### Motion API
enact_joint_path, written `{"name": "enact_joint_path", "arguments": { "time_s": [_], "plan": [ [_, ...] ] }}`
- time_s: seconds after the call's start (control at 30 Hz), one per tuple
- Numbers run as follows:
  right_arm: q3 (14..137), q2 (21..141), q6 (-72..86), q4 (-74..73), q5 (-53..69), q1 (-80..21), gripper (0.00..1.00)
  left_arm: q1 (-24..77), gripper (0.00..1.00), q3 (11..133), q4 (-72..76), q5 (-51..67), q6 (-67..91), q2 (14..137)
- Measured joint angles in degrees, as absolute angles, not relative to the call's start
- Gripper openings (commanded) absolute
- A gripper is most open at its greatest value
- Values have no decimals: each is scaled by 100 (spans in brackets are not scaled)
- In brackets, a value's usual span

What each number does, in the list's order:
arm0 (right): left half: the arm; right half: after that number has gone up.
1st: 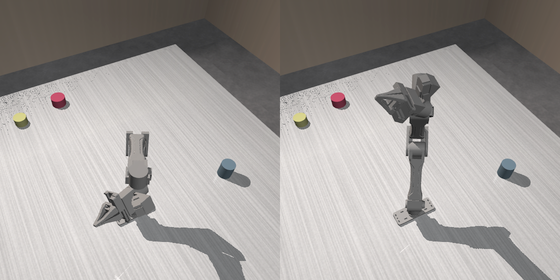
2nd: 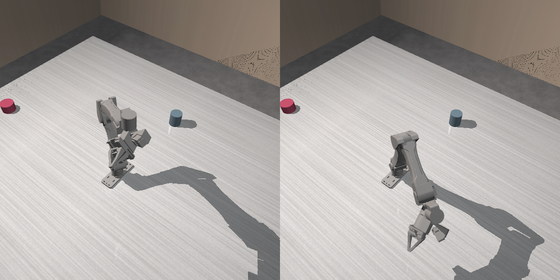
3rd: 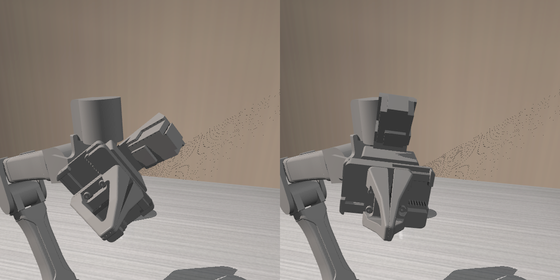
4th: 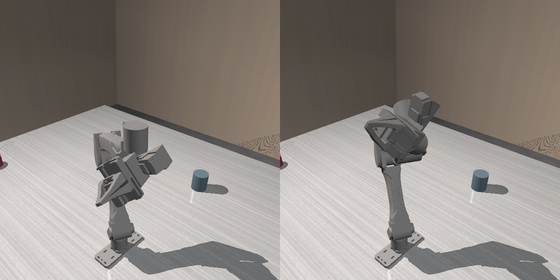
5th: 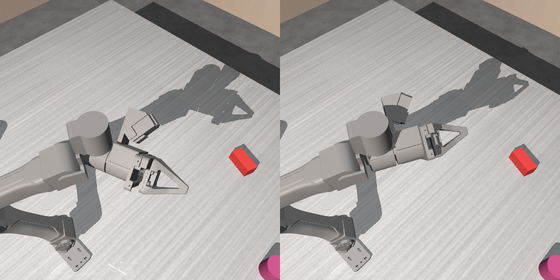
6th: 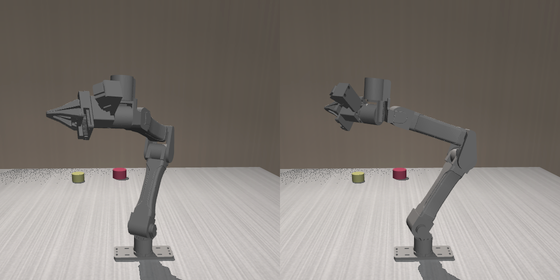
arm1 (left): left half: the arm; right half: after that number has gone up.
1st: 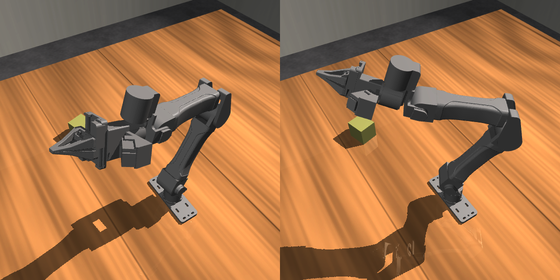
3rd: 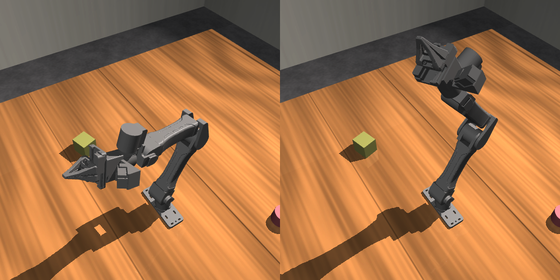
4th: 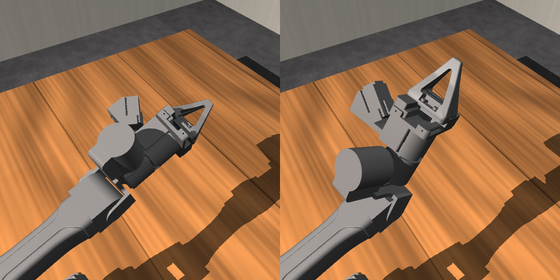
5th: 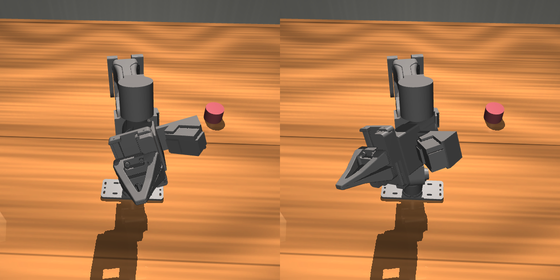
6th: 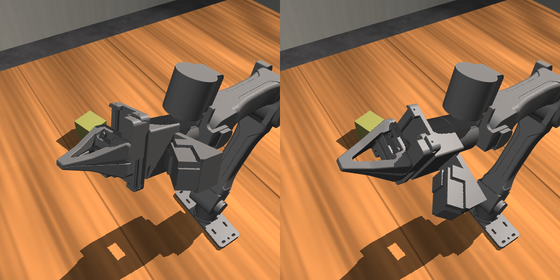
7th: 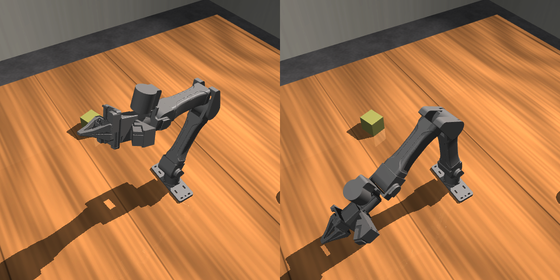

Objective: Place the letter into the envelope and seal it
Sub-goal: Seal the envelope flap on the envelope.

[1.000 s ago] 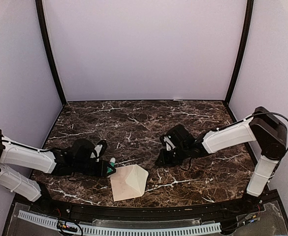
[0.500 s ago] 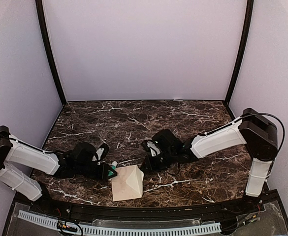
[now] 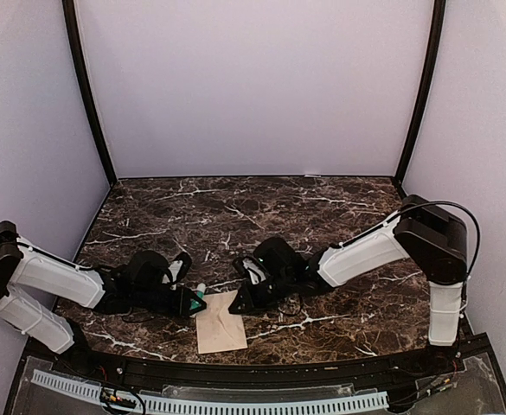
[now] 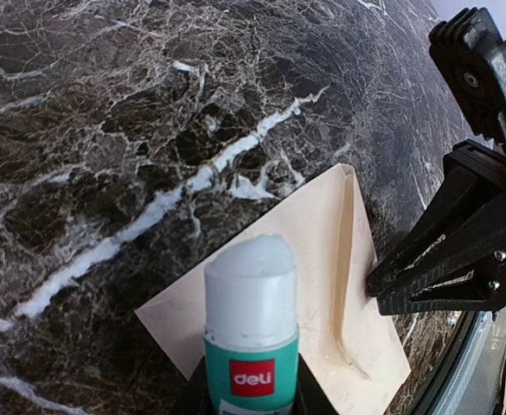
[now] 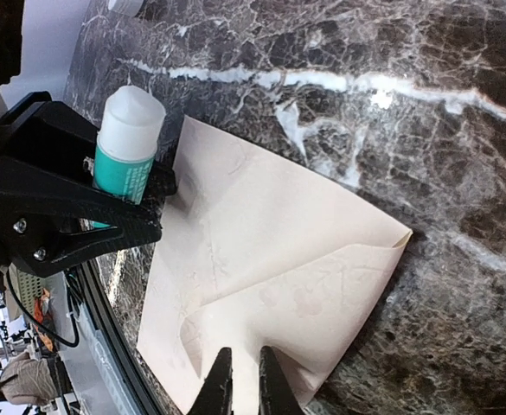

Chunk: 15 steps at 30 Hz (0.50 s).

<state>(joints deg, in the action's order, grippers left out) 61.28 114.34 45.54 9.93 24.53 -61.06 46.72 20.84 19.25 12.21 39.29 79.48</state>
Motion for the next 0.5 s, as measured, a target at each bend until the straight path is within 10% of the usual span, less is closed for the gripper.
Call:
{"name": "enact_joint_path", "arguments": {
  "time_s": [0.5],
  "plan": [
    [6257,11629,4668,1162,2624,-6208,9,4672,0,2084,1925,1221,3929,7948]
  ]
}}
